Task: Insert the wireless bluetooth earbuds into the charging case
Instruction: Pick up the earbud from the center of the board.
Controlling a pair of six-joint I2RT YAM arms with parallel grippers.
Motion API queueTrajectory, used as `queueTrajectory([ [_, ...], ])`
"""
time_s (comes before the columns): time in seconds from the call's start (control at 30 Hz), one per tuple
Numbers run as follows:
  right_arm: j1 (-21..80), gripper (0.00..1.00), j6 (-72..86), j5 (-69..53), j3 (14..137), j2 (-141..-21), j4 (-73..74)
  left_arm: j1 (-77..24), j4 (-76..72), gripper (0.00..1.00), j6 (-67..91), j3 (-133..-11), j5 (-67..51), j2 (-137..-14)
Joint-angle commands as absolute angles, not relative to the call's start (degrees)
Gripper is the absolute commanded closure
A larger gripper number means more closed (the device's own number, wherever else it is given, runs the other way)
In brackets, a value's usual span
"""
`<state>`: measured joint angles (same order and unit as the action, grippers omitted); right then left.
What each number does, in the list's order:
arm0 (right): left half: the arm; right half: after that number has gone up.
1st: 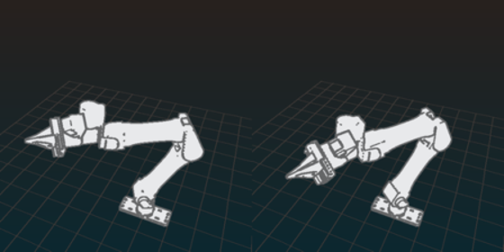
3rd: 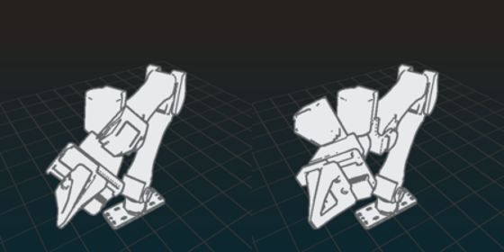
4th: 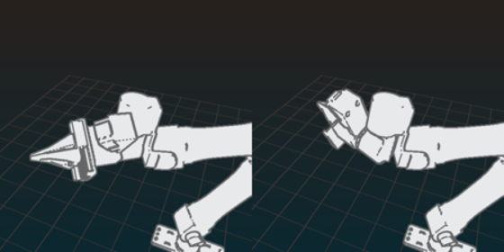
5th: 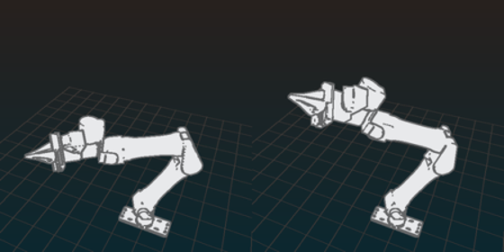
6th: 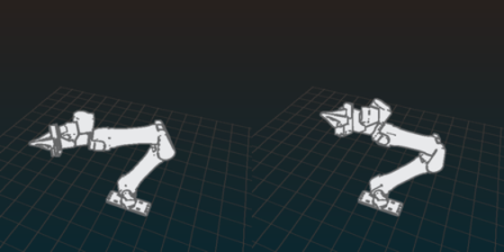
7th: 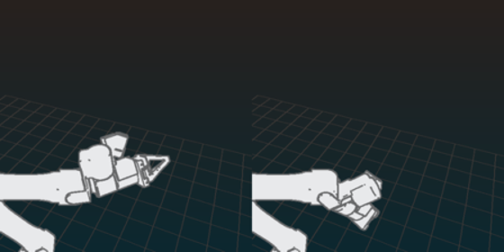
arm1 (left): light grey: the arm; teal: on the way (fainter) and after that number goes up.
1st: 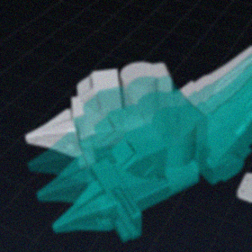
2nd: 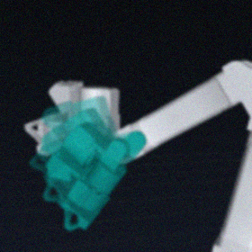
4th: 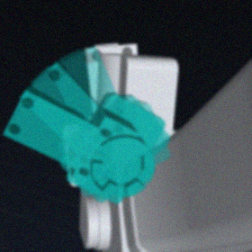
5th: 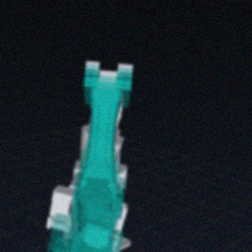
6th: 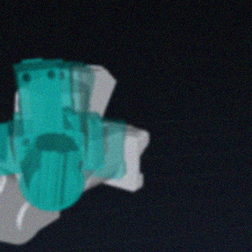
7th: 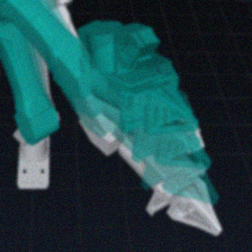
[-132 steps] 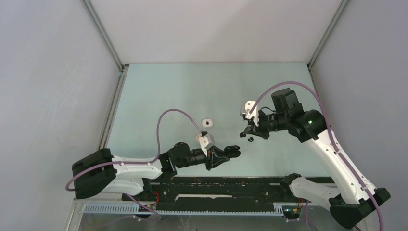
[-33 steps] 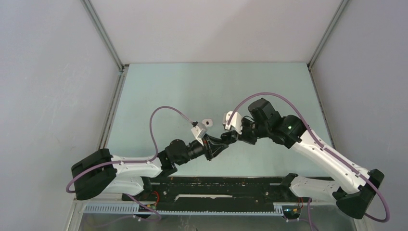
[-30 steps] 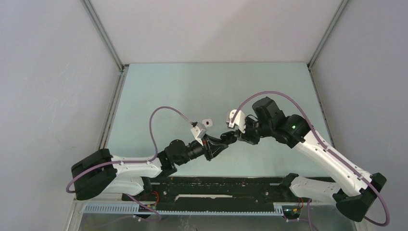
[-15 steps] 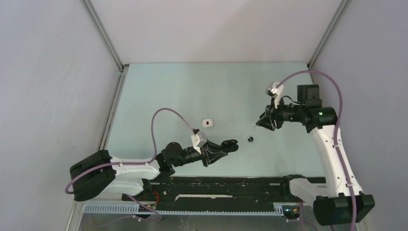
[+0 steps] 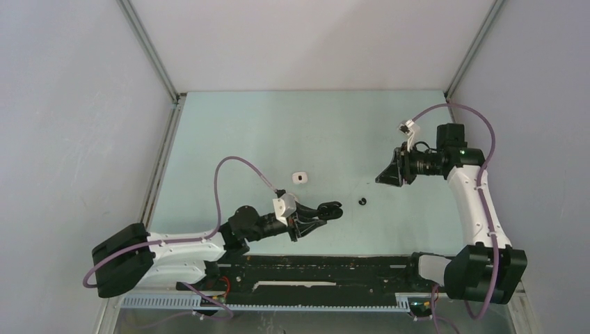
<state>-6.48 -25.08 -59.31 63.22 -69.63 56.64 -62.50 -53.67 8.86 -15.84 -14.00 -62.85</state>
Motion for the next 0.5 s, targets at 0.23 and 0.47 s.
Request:
queueTrajectory([
  [0.23,4.6,0.62,-40.5,-35.7,47.7,-66.5,47.6,-62.8,-53.9,0.99,9.5,-15.4,-11.1,-61.1],
  [0.47,8.2,0.57,-59.1,-37.3,46.0,-55.1,45.6,-62.6,-54.0,1.0,11.6,-13.5,-8.3,-59.7],
])
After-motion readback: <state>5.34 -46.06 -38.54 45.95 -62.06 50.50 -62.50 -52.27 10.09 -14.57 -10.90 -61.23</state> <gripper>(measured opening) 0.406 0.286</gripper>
